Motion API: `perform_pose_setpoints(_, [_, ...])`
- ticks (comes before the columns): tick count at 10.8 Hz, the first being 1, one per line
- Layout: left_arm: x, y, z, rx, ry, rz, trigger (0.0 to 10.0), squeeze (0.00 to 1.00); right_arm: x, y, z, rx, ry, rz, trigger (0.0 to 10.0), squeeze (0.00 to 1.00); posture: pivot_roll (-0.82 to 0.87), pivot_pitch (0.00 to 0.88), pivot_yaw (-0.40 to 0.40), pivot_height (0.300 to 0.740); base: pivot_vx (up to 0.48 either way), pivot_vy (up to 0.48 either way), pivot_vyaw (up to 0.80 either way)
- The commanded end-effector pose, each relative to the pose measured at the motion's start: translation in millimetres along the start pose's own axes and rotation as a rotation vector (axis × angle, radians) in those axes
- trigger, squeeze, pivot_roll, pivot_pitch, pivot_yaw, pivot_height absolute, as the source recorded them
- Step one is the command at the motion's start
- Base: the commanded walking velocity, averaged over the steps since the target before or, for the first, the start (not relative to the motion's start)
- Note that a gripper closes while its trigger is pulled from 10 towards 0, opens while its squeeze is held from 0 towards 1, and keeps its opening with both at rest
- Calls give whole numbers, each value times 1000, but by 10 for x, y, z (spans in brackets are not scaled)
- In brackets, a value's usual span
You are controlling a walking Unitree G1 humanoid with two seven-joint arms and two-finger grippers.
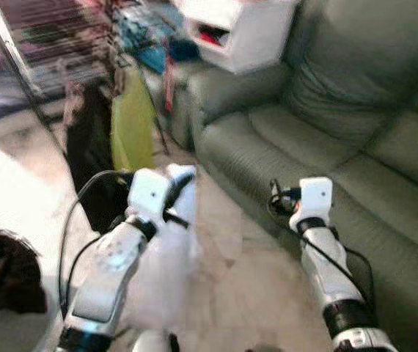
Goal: Hang hanger
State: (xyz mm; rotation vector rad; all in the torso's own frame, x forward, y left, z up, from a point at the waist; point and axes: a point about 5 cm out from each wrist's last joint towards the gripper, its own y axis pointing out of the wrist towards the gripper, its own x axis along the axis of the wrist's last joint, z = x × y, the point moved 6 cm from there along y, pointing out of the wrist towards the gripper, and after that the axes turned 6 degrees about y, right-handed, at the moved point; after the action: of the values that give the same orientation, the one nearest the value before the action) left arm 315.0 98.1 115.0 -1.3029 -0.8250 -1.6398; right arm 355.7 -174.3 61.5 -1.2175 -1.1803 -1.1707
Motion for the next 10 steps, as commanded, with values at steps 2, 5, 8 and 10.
perform_pose_setpoints(2, [-112,-132,311,137,78,33,10000,0,21,-83,-63,-4,-1,-4,10000,0,-3,39,-36,740,0,0,0])
perform_pose_setpoints(5, [-352,-245,420,116,172,122,10000,0,-79,-272,-35,-8,22,18,10000,0,-11,15,-34,740,0,0,0])
perform_pose_setpoints(8, [-286,-170,438,154,105,84,10000,0,-31,-307,-12,27,-5,-2,10000,0,-25,0,-24,740,99,0,213])
perform_pose_setpoints(10, [-253,-138,415,162,88,68,10000,0,53,-245,17,53,-22,-24,10000,0,-26,0,-26,740,349,0,634])
